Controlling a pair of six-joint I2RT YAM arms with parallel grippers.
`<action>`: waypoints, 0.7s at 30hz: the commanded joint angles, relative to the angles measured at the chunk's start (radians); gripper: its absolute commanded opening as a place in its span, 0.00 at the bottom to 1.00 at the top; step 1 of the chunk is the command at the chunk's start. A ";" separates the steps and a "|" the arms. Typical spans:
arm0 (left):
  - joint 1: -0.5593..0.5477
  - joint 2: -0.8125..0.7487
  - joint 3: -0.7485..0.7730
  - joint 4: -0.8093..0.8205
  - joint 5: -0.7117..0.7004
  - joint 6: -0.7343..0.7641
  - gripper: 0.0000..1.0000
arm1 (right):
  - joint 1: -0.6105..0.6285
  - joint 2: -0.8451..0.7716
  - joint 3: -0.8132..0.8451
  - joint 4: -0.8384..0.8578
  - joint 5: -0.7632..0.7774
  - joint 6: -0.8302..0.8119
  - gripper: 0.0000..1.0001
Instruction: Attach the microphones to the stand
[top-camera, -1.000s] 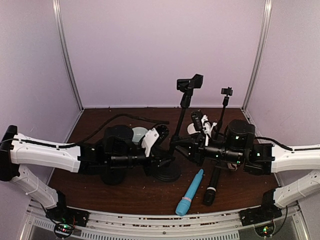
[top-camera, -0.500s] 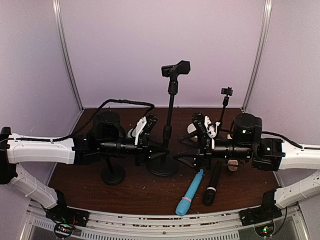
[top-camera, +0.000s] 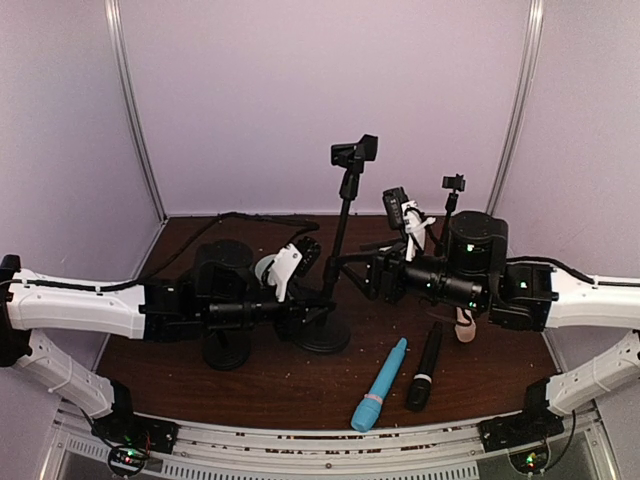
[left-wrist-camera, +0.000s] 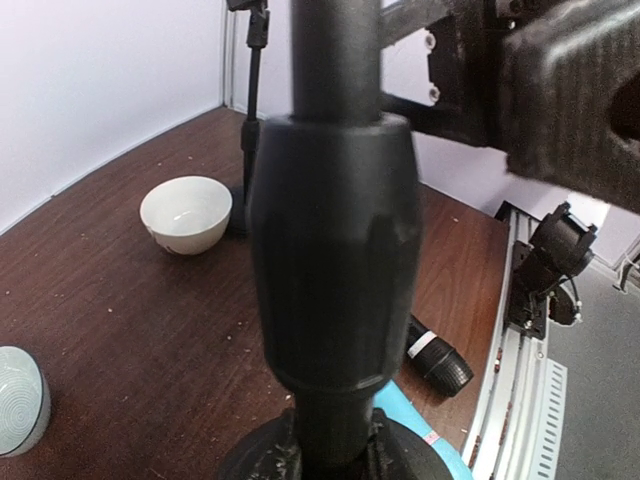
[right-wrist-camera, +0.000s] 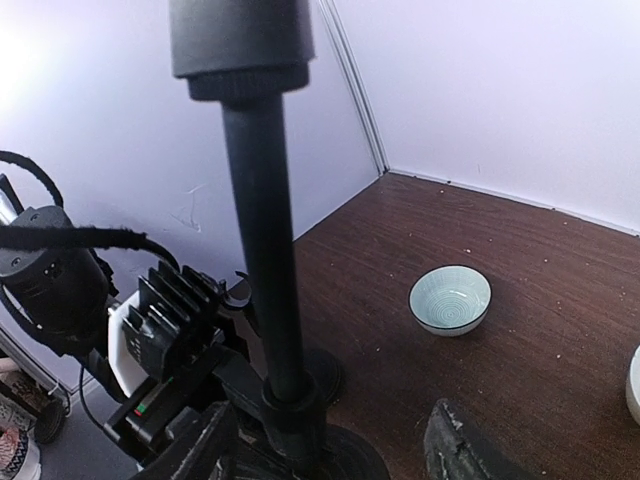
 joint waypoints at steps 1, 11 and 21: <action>-0.013 -0.029 0.053 0.074 -0.118 -0.022 0.00 | 0.016 0.051 0.063 0.015 0.013 0.045 0.63; -0.020 -0.031 0.056 0.073 -0.101 0.009 0.00 | 0.020 0.112 0.104 -0.028 -0.002 0.070 0.53; -0.033 -0.014 0.068 0.067 -0.068 0.042 0.00 | 0.020 0.153 0.124 -0.019 -0.010 0.066 0.38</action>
